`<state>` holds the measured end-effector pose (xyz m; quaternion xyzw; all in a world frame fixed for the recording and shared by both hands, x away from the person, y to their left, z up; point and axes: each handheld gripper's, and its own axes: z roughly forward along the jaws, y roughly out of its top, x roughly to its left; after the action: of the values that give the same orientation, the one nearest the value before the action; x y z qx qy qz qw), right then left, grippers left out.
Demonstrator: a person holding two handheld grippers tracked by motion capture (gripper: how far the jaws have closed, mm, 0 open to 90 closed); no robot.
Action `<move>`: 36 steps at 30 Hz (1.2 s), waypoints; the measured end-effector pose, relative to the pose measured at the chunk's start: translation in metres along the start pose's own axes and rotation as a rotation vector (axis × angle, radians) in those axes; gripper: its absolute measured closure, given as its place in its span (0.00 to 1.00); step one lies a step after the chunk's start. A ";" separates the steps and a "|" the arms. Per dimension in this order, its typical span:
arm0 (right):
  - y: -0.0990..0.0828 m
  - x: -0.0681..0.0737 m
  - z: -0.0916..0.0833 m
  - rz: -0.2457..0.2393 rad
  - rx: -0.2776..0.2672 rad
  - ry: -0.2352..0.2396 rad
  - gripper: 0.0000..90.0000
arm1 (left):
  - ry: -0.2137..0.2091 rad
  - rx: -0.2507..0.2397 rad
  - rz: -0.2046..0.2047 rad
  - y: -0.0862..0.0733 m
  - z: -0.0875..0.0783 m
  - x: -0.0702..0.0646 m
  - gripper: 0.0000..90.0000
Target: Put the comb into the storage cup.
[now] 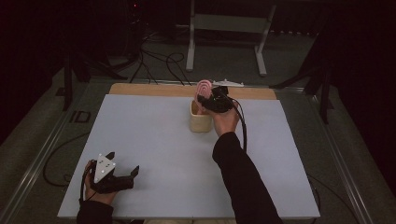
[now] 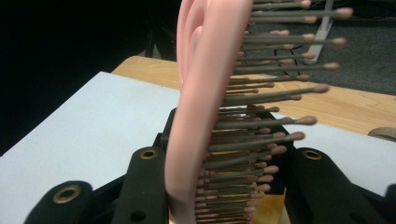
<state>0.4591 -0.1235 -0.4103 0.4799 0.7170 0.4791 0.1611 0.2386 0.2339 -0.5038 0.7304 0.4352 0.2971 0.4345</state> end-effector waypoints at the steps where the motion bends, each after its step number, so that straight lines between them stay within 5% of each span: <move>1: 0.000 0.000 0.000 -0.001 -0.001 0.001 0.69 | 0.000 0.000 -0.001 0.000 0.000 0.000 0.00; 36: 0.002 -0.017 0.000 0.032 0.001 -0.034 0.69 | -0.002 0.003 0.000 0.000 0.001 -0.001 0.00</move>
<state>0.4687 -0.1378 -0.4131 0.4996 0.7065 0.4732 0.1653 0.2387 0.2331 -0.5043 0.7313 0.4353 0.2957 0.4339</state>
